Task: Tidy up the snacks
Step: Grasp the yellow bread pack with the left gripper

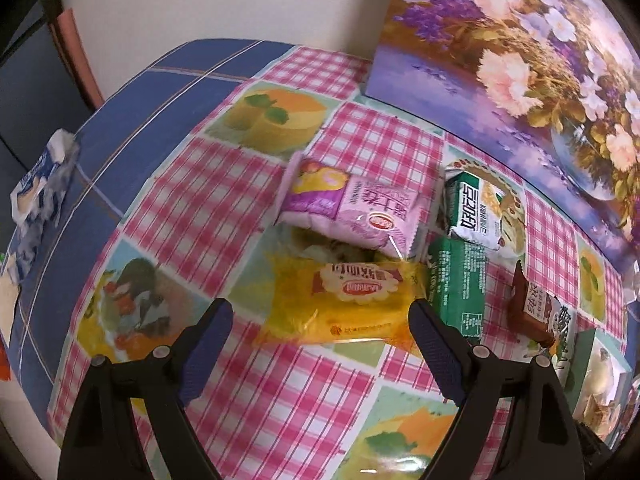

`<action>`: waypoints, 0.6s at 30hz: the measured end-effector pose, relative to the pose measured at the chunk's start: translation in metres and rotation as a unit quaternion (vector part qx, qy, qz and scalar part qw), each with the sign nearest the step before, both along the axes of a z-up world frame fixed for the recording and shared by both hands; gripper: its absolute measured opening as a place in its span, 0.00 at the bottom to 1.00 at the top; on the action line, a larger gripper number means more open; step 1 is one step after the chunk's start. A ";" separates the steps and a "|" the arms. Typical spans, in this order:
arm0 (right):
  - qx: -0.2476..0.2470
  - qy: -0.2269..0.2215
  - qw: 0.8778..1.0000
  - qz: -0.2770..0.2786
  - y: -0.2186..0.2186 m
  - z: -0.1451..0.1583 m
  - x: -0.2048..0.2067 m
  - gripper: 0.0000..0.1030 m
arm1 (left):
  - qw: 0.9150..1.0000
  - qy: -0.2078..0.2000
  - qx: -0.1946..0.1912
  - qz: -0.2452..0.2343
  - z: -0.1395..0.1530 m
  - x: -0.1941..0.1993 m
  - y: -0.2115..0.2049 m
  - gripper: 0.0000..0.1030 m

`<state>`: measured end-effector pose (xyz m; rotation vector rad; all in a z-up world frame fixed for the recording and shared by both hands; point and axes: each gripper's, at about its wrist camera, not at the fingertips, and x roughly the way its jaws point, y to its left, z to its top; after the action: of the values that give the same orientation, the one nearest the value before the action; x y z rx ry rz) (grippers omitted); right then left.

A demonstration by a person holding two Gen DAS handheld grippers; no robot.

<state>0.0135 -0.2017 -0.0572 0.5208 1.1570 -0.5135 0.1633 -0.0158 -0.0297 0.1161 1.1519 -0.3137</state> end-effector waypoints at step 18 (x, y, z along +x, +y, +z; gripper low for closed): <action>0.002 -0.003 1.000 0.000 0.000 0.001 -0.007 0.18 | 0.999 0.009 -0.053 -0.006 0.004 0.004 -0.019 0.87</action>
<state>0.0064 -0.2021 -0.0560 0.5251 1.1529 -0.5086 0.1671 -0.0345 -0.0255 0.0270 1.1505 -0.3864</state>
